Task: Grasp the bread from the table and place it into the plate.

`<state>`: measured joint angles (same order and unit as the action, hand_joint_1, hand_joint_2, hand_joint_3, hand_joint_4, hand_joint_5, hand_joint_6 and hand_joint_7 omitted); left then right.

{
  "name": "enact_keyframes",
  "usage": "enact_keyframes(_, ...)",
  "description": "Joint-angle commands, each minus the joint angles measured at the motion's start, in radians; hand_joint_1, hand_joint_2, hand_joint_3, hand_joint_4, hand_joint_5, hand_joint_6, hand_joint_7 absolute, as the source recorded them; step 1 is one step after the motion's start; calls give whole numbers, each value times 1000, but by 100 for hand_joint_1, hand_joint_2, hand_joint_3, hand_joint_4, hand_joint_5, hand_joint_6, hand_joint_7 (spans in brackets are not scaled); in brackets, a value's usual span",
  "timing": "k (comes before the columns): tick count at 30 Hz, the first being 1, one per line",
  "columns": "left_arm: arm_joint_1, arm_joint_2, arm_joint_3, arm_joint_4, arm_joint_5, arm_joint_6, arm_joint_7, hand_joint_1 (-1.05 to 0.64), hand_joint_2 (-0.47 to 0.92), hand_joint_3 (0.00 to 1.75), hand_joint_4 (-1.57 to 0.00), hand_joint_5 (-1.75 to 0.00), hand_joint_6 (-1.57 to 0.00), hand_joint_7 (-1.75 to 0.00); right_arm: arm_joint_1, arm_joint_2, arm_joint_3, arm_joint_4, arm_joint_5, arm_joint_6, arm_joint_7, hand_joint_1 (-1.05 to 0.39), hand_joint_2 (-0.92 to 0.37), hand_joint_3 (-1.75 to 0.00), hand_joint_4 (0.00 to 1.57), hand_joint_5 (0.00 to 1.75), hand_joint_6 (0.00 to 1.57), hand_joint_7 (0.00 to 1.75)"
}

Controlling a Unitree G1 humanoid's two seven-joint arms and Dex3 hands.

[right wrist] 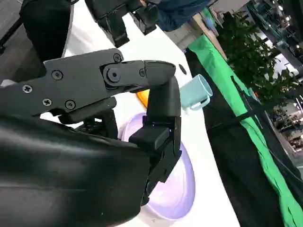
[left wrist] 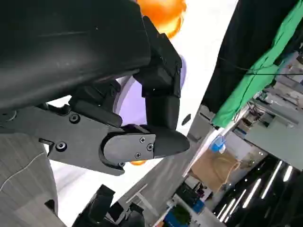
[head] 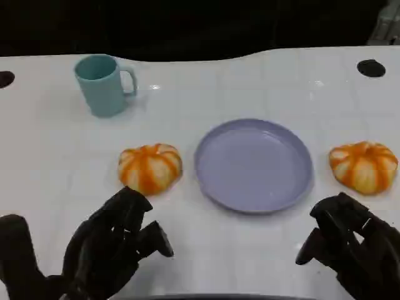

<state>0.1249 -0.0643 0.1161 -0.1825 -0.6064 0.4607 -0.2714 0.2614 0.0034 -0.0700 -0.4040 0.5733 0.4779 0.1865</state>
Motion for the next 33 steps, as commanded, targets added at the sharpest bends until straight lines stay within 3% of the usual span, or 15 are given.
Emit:
enact_keyframes(1,-3,10,6,4,-1,-11,-4,-56,92,48,-80,-175,-55,-175,-5,-12,-14,-8,7,-2,-1,-49,-92,-27,57,175,51,146)
enact_keyframes(19,-9,17,5,16,7,-30,-18,-56,92,50,-81,-175,-56,-175,-10,-8,-11,3,2,-10,3,-49,-92,-25,58,174,53,145)
enact_keyframes(27,-18,41,-7,47,39,-104,-75,-58,92,44,-77,-175,-49,-175,-11,-6,0,9,-13,-26,4,-50,-92,-26,57,175,52,146)
enact_keyframes(31,-31,67,-55,104,224,-368,-106,-61,92,36,-65,-163,-61,-129,-15,0,6,9,-12,-23,-3,-50,-92,-26,59,174,53,146)
enact_keyframes(33,-38,69,-65,135,273,-457,-113,-59,92,31,-62,-147,-66,-102,-16,0,10,8,-16,-23,-6,-50,-92,-27,59,174,53,145)
